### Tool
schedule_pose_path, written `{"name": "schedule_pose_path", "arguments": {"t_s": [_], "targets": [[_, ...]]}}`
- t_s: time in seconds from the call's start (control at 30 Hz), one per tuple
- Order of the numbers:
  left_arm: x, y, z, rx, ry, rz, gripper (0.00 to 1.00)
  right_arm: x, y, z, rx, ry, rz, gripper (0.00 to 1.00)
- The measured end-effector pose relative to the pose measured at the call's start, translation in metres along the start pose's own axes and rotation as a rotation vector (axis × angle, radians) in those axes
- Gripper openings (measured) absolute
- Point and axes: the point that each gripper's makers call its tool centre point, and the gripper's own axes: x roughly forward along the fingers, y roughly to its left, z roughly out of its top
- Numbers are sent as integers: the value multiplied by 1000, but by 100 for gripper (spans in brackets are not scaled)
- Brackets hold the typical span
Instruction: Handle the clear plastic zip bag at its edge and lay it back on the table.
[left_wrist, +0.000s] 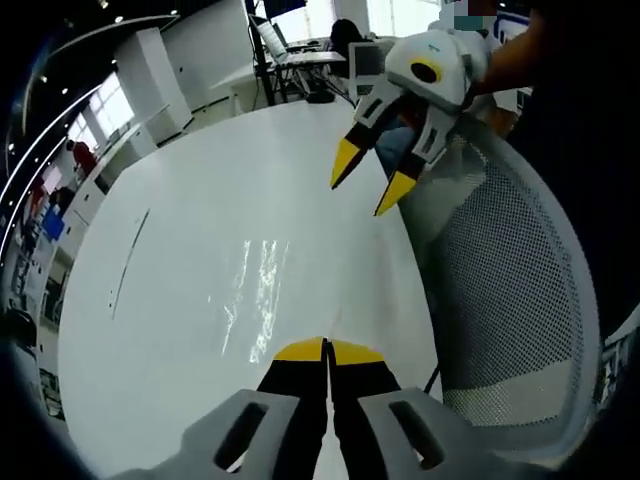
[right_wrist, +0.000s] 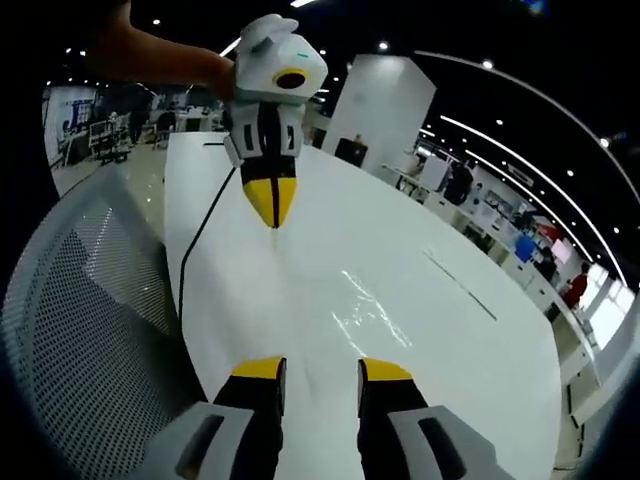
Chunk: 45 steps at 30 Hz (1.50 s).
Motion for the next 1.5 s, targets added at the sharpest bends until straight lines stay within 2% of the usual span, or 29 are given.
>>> {"name": "schedule_pose_path", "arguments": {"t_s": [0.4,0.6,0.7,0.93,1.17,1.3,1.4,1.5], "targets": [[2,-15,16,0,-38,-20,0,6,13,5,-23,1,44,15],[4,-21,23,9,-52,-30,0,7,16,7,-44,-1,53,7],[6,-24,23,9,-51,-41,0,6,17,7,-59,0,51,0],[8,-26,23,23,-49,-52,0,5,21,4,-74,4,60,0],[9,-28,23,109,-74,-59,0,4,22,2,-115,10,65,0],[13,-31,22,168,-69,-64,0,4,22,3,-122,13,66,0],[16,-31,24,204,-72,-61,10,5,22,4,-128,14,67,0],[18,-32,25,219,-72,-58,12,5,22,4,-132,15,67,0]]}}
